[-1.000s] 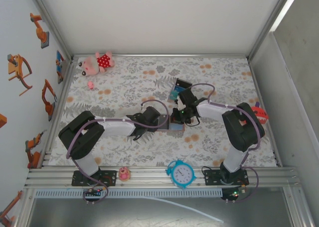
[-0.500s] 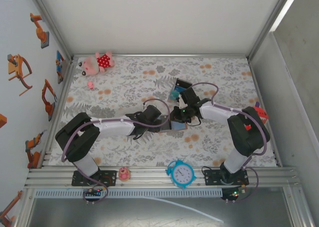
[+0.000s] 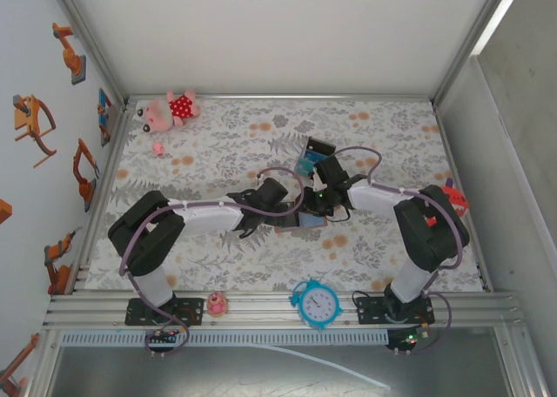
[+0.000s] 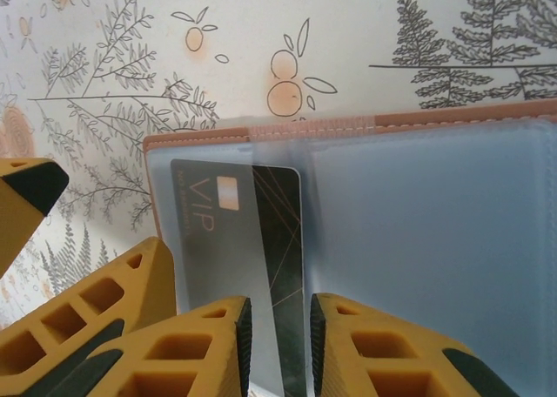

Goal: Take the credit cards out of the card holder

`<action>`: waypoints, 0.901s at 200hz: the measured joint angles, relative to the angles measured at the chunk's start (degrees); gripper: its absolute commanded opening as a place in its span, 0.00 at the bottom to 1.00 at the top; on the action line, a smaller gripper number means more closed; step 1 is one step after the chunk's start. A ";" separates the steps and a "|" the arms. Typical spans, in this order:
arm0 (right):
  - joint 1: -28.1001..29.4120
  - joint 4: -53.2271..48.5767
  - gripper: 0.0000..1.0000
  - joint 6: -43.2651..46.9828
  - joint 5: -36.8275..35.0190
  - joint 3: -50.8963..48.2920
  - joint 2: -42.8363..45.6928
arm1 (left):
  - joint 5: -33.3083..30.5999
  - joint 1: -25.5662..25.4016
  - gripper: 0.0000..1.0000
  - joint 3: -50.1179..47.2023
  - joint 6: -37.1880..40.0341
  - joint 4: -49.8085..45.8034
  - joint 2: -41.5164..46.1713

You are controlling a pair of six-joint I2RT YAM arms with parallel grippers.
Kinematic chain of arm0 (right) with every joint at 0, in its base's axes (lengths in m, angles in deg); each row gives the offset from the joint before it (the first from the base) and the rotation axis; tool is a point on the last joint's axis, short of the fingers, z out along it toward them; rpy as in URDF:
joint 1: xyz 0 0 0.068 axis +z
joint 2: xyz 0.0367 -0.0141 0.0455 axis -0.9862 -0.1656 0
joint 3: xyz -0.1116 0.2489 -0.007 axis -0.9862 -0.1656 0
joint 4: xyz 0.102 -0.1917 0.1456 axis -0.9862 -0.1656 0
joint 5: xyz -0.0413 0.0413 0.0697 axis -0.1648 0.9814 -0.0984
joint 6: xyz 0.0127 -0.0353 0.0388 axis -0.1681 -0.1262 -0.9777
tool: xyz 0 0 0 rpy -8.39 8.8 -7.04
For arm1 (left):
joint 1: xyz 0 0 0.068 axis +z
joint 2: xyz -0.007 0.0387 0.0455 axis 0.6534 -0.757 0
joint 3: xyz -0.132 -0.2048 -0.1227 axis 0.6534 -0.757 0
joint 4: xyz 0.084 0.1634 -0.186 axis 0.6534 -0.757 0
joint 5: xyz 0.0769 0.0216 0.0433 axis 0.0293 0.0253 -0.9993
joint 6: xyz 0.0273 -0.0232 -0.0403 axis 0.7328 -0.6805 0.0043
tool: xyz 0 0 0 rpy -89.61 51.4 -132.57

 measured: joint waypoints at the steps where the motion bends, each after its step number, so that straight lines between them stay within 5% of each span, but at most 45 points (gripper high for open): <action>1: -0.02 0.02 0.24 0.02 0.00 0.00 -0.04 | 0.00 0.00 0.79 0.00 0.00 0.00 -0.04; 180: -1.40 15.58 0.13 -5.27 7.28 -5.05 -3.89 | -0.02 0.48 0.60 0.90 1.60 1.16 -2.08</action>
